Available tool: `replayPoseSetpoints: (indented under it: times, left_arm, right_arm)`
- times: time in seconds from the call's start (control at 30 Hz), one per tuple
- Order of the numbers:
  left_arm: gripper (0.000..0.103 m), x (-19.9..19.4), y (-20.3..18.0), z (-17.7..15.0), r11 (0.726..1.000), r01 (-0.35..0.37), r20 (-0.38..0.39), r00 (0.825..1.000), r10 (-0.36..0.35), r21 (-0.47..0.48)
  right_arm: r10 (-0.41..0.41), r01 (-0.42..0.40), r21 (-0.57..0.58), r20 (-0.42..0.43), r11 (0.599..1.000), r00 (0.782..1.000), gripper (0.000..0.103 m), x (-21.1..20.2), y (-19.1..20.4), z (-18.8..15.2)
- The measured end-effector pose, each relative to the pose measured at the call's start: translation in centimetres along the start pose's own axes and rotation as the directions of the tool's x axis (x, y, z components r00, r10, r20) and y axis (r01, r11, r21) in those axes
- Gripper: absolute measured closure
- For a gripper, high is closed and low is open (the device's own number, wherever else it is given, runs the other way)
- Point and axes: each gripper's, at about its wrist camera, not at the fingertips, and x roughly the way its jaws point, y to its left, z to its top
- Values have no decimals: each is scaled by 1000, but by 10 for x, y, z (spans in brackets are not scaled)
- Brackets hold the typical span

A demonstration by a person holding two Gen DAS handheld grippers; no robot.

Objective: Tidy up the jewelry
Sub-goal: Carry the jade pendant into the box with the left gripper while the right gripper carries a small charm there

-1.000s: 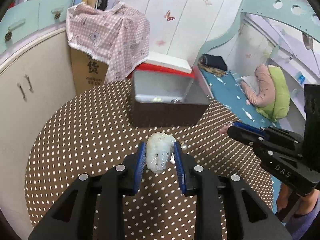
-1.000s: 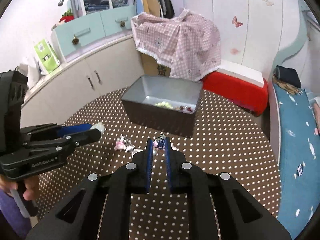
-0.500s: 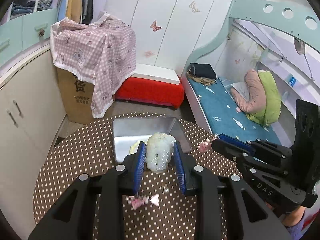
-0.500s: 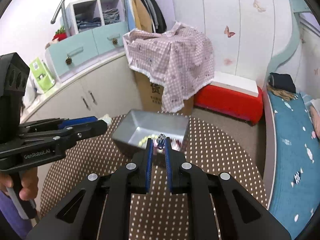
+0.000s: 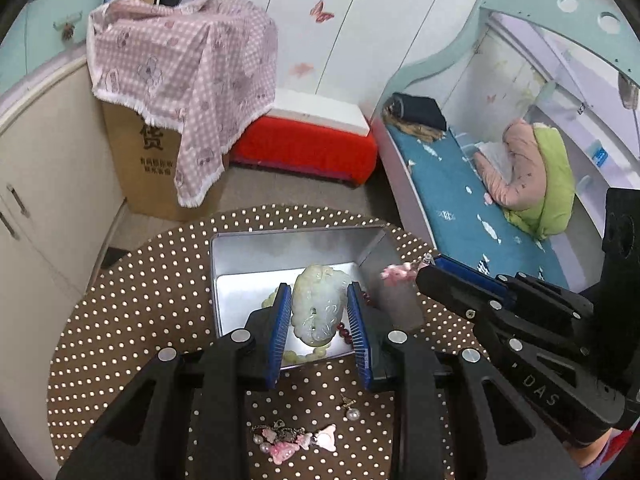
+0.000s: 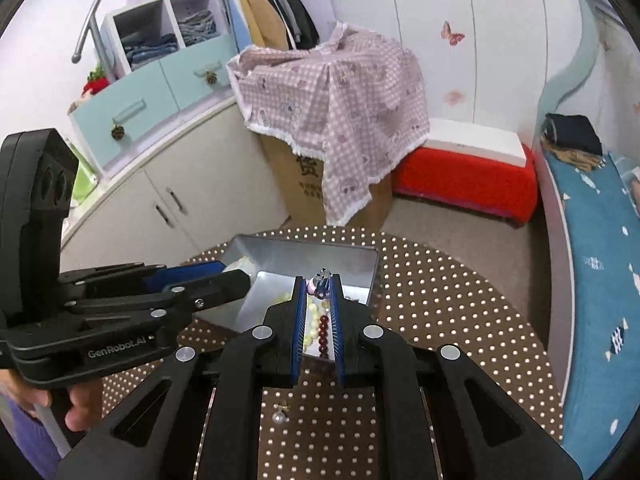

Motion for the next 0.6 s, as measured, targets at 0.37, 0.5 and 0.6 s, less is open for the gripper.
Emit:
replayPoseSetpoints:
  times: [0.37, 0.5, 0.6]
  left_arm:
    - [76, 27, 9, -3, 1000, -7, -60, 998, 7, -13]
    - [76, 30, 10, -4, 1000, -10, -68, 998, 8, -24]
    - [75, 32, 12, -4, 999, -15, -73, 997, 12, -35]
  right_arm:
    - [0, 1, 5, -61, 1000, 998, 91, 33, -2, -12]
    - [-2, 2, 9, -63, 1000, 998, 91, 36, -3, -12]
    - [-2, 3, 9, -65, 1000, 998, 91, 37, -4, -13]
